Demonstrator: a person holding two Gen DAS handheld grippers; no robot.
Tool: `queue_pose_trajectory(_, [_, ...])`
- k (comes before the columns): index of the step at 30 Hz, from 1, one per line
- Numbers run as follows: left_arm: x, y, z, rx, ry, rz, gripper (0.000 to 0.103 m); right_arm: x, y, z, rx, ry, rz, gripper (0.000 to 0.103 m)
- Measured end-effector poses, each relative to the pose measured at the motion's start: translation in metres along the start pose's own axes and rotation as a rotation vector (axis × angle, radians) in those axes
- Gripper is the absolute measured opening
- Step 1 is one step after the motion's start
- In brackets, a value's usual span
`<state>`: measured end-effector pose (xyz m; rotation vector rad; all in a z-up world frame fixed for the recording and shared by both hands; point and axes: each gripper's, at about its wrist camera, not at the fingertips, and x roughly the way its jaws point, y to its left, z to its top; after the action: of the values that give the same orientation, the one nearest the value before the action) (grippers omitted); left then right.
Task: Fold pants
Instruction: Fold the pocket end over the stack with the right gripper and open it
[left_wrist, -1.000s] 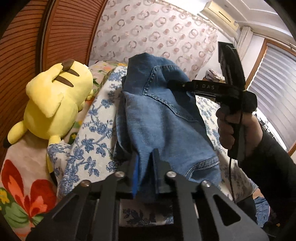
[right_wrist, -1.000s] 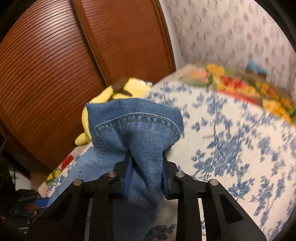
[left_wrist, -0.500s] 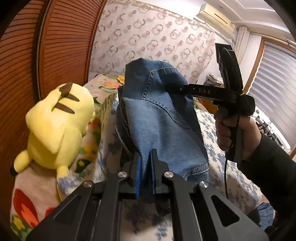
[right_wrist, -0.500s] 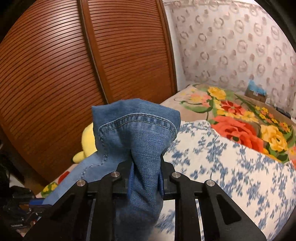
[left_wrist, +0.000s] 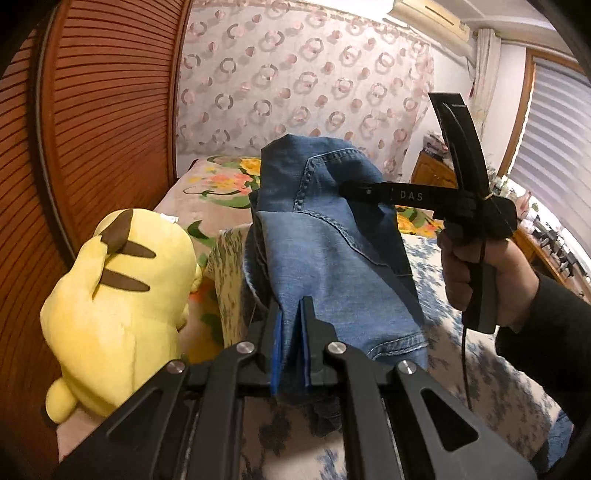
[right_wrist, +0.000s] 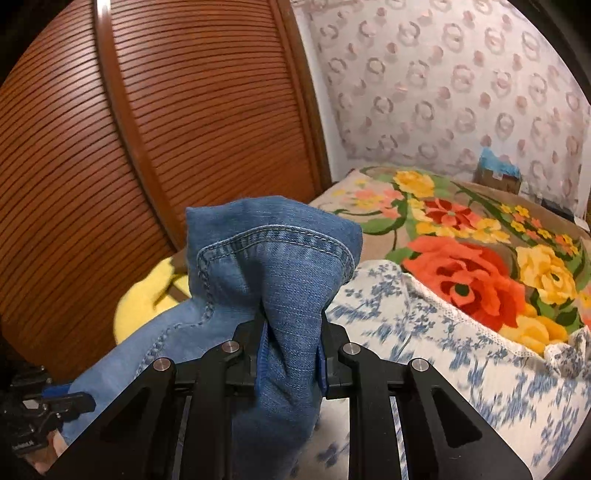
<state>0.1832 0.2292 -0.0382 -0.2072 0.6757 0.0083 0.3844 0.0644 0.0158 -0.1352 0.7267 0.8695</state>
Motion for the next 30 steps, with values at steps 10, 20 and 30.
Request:
queue_pose_trajectory(10, [0.025,0.000,0.000,0.019,0.048,0.043,0.005,0.026,-0.020,0.000,-0.022,0.062,-0.072,0.040])
queue_pose_trajectory(20, [0.037,0.001,-0.010,0.025,0.082,0.078,0.007,0.009,-0.015,-0.003,-0.071,-0.027,-0.179,0.043])
queue_pose_trajectory(30, [0.040,0.003,-0.015,0.013,0.086,0.085,0.009,0.032,-0.015,0.003,-0.114,0.067,-0.152,0.031])
